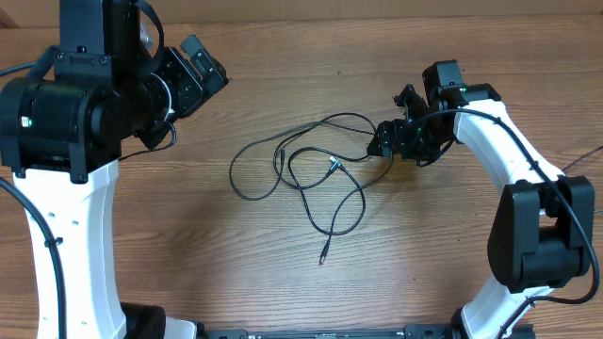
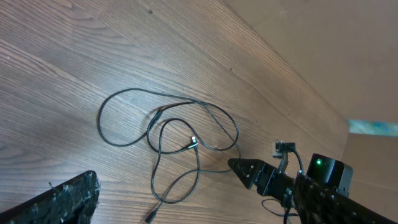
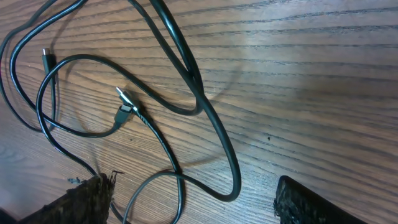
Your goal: Untangle cables
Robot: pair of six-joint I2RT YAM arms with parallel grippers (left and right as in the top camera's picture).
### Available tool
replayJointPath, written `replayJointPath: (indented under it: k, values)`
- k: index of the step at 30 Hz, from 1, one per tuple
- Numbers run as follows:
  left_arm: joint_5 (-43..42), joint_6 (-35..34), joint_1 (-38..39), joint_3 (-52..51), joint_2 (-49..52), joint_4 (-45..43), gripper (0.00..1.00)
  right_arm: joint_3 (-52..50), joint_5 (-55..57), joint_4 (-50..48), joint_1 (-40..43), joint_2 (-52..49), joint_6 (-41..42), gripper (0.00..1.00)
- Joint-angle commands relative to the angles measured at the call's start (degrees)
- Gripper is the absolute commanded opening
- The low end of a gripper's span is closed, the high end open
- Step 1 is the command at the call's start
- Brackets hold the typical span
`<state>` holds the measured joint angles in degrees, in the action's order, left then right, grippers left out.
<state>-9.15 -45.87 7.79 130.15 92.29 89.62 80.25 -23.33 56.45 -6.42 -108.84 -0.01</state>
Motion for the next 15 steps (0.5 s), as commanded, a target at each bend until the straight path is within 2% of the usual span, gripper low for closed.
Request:
replayJointPath:
  k: [1, 15]
  values:
    - [0.8, 1.3, 0.1, 0.5, 0.3, 0.0, 1.00, -0.3, 0.1, -0.2, 0.0, -0.5, 0.0, 0.82]
    - [0.8, 1.3, 0.1, 0.5, 0.3, 0.0, 1.00, -0.3, 0.1, -0.1, 0.0, -0.5, 0.0, 0.82]
